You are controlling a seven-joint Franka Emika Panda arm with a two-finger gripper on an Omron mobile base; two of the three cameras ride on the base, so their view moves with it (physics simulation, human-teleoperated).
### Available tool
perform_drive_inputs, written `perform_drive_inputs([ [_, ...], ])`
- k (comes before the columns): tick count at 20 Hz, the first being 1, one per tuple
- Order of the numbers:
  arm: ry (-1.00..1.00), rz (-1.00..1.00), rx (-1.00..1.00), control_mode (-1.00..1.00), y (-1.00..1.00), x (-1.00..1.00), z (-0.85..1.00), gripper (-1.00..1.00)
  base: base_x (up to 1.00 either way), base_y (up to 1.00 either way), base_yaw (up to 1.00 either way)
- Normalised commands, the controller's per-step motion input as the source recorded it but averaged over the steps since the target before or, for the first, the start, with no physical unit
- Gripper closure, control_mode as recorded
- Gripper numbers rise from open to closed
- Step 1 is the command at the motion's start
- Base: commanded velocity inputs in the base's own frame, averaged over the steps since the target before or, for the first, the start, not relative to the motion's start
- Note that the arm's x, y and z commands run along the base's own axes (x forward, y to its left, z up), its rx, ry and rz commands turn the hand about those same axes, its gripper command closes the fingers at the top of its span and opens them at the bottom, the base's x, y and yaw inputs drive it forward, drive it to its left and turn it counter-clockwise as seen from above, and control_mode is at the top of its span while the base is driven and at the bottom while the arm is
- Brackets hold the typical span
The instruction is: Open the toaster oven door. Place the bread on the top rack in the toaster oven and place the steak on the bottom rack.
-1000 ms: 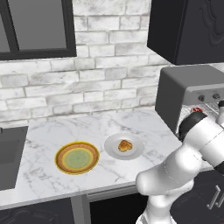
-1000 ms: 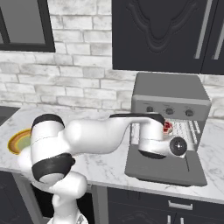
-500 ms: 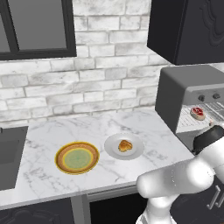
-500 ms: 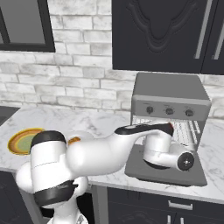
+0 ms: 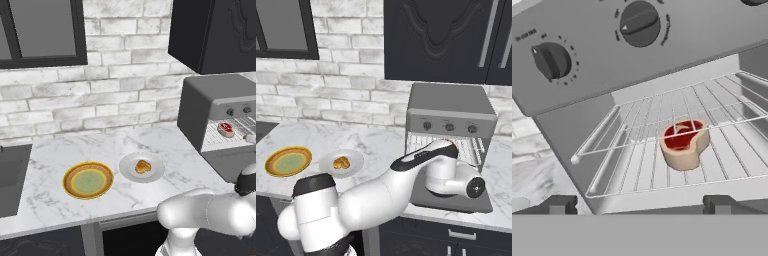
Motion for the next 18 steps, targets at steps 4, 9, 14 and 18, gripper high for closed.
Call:
perform_drive_inputs([
  [4, 0.00, -0.11, 0.09, -1.00, 0.00, 0.16, 0.14, -1.00, 0.00, 0.00, 0.00],
  [9, 0.13, -0.08, 0.11, -1.00, 0.00, 0.07, 0.23, -1.00, 0.00, 0.00, 0.00],
  [14, 0.01, 0.00, 0.13, -1.00, -0.03, 0.01, 0.19, -1.00, 0.00, 0.00, 0.00],
  [18, 0.00, -0.01, 0.13, -1.00, -0.01, 0.00, 0.09, -1.00, 0.00, 0.00, 0.00],
])
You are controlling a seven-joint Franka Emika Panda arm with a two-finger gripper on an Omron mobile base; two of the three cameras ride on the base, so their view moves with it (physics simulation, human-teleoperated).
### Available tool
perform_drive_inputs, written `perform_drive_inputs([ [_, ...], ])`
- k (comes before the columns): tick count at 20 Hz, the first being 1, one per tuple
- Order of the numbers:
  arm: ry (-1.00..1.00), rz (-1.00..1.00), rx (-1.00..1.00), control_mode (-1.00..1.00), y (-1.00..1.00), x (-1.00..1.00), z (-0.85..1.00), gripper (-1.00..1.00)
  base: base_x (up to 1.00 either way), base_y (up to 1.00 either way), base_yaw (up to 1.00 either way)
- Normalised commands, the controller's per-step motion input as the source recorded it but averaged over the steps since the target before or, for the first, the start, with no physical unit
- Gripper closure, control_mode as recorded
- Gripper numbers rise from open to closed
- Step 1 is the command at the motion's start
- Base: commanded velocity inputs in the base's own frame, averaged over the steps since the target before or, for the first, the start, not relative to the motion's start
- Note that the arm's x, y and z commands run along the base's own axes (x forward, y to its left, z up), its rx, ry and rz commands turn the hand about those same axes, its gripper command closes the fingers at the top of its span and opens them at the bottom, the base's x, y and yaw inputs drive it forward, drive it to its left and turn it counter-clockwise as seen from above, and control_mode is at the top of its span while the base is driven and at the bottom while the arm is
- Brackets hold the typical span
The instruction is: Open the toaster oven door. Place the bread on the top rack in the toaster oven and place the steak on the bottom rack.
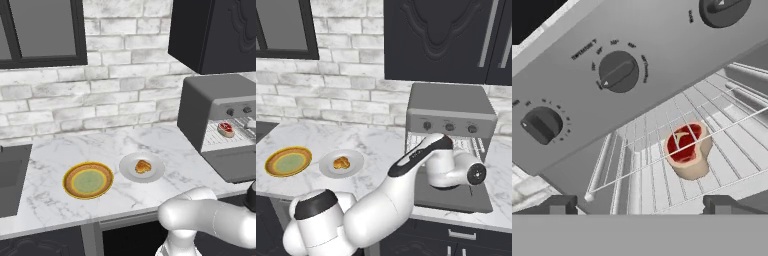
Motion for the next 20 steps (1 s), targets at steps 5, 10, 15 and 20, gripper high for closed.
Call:
perform_drive_inputs([
  [5, 0.00, -0.02, 0.09, -1.00, 0.02, 0.00, -0.04, -1.00, 0.00, 0.00, 0.00],
  [10, 0.00, -0.14, 0.02, -1.00, 0.01, 0.07, -0.16, -1.00, 0.00, 0.00, 0.00],
  [15, 0.00, -0.21, 0.02, -1.00, 0.06, 0.22, -0.09, -1.00, 0.00, 0.00, 0.00],
  [20, 0.03, -0.13, 0.09, -1.00, 0.07, 0.21, -0.11, -1.00, 0.00, 0.00, 0.00],
])
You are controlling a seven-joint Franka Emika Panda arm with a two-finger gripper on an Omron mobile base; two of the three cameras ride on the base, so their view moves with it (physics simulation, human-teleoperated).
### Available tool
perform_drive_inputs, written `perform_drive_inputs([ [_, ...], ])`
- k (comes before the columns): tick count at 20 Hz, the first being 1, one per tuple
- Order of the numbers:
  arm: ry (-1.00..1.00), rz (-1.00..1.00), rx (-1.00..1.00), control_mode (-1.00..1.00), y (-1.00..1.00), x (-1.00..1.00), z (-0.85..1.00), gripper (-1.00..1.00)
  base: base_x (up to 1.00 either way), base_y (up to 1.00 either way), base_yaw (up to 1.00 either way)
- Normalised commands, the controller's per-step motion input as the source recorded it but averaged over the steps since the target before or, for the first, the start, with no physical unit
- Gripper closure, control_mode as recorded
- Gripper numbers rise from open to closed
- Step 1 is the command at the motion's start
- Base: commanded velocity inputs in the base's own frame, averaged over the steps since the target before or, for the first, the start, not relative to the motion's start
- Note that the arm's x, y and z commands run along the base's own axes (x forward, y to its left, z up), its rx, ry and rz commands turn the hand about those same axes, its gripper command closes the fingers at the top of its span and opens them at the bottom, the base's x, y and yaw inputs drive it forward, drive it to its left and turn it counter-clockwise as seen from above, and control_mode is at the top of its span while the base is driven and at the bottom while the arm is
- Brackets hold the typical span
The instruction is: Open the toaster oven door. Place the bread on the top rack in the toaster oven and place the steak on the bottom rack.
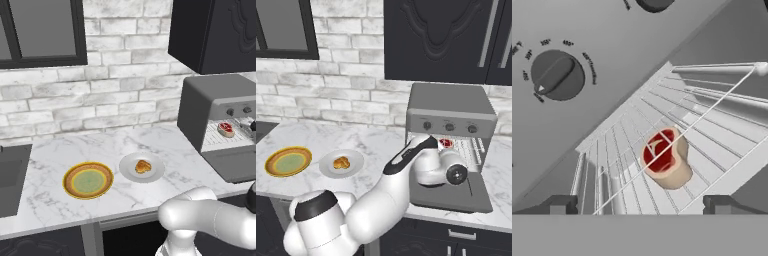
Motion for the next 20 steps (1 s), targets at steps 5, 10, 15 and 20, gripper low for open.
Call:
perform_drive_inputs([
  [5, 0.10, 0.02, 0.17, -1.00, -0.03, 0.23, -0.12, -1.00, 0.00, 0.00, 0.00],
  [10, 0.03, 0.05, 0.17, -1.00, -0.05, 0.27, -0.06, -1.00, 0.00, 0.00, 0.00],
  [15, 0.00, 0.11, 0.09, -1.00, -0.10, 0.11, -0.17, -1.00, 0.00, 0.00, 0.00],
  [20, -0.02, 0.10, 0.01, -1.00, -0.07, 0.14, -0.18, -1.00, 0.00, 0.00, 0.00],
])
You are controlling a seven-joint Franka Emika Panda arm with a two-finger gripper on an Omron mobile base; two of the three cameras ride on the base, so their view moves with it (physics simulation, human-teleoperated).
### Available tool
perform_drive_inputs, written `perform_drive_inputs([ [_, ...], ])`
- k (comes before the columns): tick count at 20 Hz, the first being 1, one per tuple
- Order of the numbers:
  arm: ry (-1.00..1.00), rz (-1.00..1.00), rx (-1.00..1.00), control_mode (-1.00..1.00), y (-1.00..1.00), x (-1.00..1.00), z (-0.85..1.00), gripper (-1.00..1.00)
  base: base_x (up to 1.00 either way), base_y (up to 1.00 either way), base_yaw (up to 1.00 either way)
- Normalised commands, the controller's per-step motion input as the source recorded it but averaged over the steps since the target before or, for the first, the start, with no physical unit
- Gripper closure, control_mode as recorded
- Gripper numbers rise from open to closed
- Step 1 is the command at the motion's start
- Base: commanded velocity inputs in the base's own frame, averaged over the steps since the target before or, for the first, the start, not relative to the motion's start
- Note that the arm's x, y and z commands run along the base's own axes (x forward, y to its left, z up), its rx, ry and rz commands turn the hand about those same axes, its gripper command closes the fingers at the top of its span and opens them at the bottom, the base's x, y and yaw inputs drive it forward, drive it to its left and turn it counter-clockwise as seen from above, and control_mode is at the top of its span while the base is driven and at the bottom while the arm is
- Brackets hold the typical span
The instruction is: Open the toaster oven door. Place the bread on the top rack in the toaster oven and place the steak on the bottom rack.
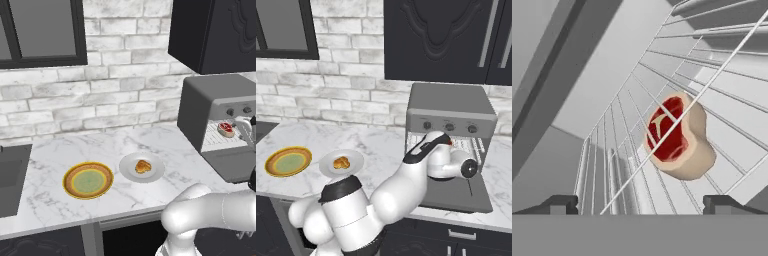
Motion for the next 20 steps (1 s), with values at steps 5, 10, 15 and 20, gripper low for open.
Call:
perform_drive_inputs([
  [5, 0.00, 0.03, 0.00, -1.00, -0.03, 0.24, -0.09, -1.00, 0.00, 0.00, 0.00],
  [10, -0.01, 0.00, 0.00, -1.00, 0.00, 0.28, -0.06, -1.00, 0.00, 0.00, 0.00],
  [15, 0.00, 0.00, 0.00, -1.00, 0.00, 0.35, -0.11, -1.00, 0.00, 0.00, 0.00],
  [20, 0.01, 0.00, 0.00, -1.00, 0.00, 0.38, -0.10, -1.00, 0.00, 0.00, 0.00],
])
